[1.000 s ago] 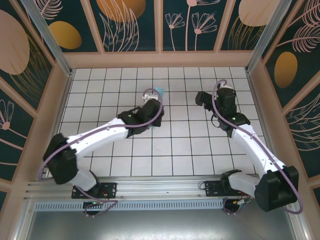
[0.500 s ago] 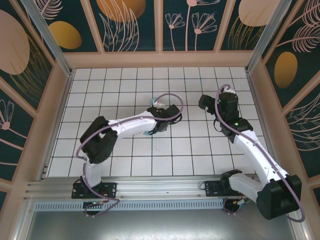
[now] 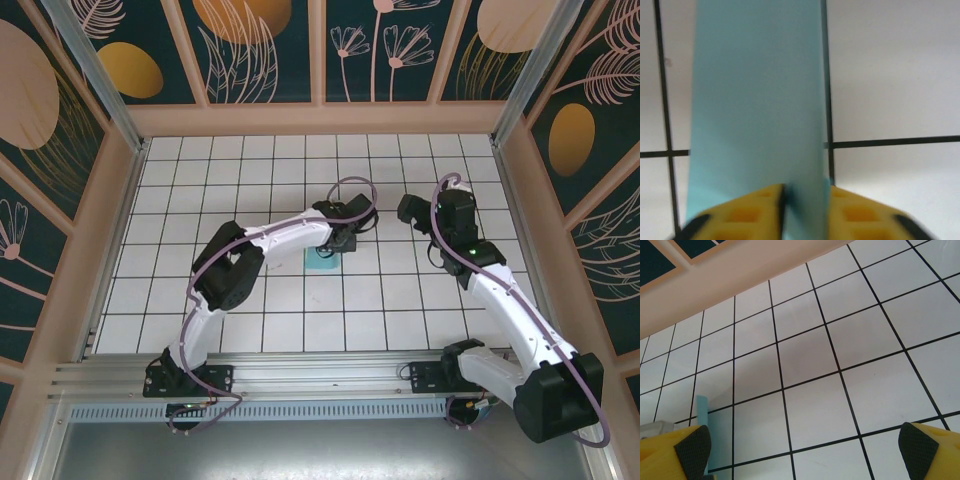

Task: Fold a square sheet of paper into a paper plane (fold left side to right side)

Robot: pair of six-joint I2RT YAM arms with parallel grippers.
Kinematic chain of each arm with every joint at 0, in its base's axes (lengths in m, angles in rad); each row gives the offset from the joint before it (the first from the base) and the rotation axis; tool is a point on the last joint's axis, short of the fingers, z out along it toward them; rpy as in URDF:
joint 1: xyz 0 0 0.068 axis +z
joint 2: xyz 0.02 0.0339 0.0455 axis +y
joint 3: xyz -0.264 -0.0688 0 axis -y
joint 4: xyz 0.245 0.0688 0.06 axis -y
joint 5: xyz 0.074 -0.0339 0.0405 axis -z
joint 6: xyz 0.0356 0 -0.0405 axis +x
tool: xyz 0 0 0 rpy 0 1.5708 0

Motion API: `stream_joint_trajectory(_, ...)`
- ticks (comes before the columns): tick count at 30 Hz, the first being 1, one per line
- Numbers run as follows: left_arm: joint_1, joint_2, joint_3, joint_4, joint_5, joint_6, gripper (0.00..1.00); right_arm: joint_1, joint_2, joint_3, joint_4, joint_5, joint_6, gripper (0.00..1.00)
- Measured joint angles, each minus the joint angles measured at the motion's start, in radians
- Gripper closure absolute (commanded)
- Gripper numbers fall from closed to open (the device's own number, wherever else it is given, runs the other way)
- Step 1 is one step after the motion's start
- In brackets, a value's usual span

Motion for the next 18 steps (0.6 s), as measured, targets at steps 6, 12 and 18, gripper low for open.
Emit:
stream_joint_trajectory(6,0.047,-0.019,-0.018,0.089,0.148,0.028,0.33,-0.001,0.027,0.000,-0.002,-0.054,-0.002,0.02)
stream_joint_trajectory(12,0.102,-0.262,-0.245,0.268,0.268,0.063,0.17,-0.002,0.148,0.011,0.011,-0.218,-0.017,0.22)
stream_joint_trajectory(18,0.257,-0.604,-0.606,0.572,0.409,0.052,0.16,0.063,0.386,0.101,0.082,-0.406,-0.006,0.39)
